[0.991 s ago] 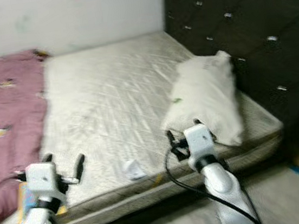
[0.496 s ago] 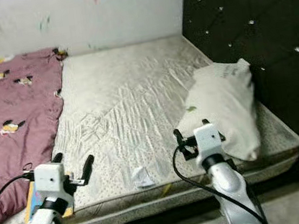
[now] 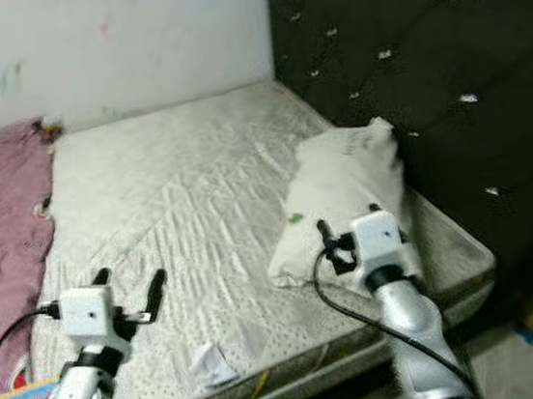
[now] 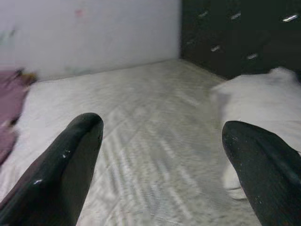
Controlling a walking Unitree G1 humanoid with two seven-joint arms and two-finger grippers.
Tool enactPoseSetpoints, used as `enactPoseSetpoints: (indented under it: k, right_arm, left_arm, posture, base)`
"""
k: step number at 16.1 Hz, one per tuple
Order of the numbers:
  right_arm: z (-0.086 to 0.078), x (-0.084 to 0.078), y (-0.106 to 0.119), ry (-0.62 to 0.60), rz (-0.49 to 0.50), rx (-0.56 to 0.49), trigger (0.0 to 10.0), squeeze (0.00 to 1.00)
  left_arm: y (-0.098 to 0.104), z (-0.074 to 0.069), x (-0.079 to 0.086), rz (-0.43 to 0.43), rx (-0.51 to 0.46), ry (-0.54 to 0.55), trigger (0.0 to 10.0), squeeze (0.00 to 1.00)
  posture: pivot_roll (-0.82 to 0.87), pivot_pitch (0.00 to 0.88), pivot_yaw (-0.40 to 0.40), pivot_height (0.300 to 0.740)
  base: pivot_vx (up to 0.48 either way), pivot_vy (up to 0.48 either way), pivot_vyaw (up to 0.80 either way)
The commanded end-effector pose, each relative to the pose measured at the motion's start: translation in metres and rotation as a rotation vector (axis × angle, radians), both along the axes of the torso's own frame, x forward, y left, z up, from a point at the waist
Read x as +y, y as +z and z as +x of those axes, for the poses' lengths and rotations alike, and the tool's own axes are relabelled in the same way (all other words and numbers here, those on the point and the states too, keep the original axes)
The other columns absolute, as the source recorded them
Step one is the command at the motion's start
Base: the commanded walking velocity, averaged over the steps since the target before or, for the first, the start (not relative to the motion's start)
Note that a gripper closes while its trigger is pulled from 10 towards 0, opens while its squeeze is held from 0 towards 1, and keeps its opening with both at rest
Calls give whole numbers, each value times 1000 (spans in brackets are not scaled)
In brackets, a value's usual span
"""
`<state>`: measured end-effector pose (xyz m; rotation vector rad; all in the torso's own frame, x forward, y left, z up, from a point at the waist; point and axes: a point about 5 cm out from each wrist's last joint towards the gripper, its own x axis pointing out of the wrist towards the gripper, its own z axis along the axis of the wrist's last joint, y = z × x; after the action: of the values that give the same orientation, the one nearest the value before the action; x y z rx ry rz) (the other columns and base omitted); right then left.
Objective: Clean up the room
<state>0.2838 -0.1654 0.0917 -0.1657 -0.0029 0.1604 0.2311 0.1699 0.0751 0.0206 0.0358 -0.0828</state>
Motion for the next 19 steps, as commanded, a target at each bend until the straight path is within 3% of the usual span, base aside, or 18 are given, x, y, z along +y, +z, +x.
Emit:
enactPoseSetpoints:
  k: [1,12,19]
  right_arm:
    - [2,0,4,13,-16,-21,10000,0]
    - [19,9,15,31,-34,-67,10000,0]
    - [13,11,10,8,19,-40,10000,0]
  left_arm:
    - [-1,2,1,4,13,13,10000,0]
    - [15,21,6,7,-35,46,10000,0]
    - [11,10,24,41,14,106,10000,0]
  posture:
    - [-38,0,-8,740]
    - [-17,0,-4,740]
    - [3,0,2,740]
  base:
    - [0,0,0]
    - [0,0,727]
    - [0,0,800]
